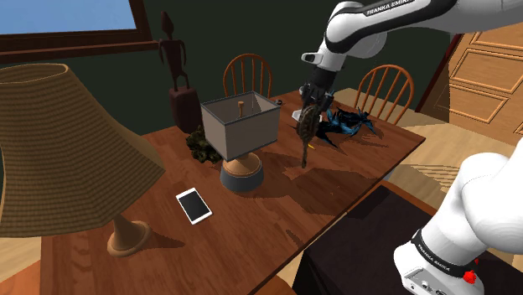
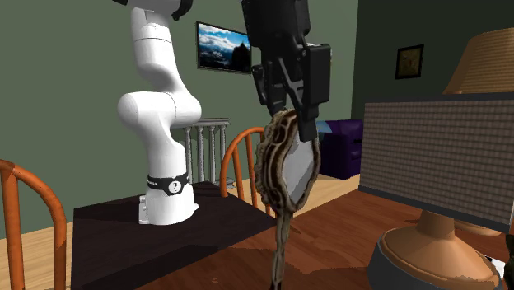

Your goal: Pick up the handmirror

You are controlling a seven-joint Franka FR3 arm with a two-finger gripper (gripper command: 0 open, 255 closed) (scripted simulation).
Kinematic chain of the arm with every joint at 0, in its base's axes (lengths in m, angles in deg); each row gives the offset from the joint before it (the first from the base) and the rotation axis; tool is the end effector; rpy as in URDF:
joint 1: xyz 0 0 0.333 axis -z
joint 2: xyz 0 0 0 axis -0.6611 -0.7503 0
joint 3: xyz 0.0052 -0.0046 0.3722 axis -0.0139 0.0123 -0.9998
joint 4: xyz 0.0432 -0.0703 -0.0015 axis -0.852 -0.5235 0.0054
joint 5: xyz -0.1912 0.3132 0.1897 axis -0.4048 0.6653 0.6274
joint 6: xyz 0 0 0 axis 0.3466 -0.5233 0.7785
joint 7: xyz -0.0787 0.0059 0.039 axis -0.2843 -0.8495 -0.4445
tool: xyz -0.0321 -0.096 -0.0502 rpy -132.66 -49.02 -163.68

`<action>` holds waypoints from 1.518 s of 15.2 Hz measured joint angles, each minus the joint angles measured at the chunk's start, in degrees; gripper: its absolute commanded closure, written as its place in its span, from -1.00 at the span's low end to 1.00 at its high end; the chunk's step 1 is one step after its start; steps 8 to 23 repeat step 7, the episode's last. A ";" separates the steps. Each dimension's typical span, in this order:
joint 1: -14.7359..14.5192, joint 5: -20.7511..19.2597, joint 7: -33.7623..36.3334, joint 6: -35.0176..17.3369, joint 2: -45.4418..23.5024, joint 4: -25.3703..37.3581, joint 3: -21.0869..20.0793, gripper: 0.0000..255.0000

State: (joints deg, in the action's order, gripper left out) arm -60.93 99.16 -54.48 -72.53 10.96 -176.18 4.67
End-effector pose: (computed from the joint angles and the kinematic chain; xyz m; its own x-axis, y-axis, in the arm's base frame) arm 0.5139 -0.0168 0.5083 0.2387 0.9456 0.2209 0.9706 -0.2392 -0.0250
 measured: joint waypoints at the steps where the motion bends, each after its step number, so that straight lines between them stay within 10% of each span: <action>1: 0.00 -0.15 0.25 0.73 0.23 0.55 -0.06 1.00; 23: 0.03 -0.82 1.42 4.71 1.33 3.62 -0.30 1.00</action>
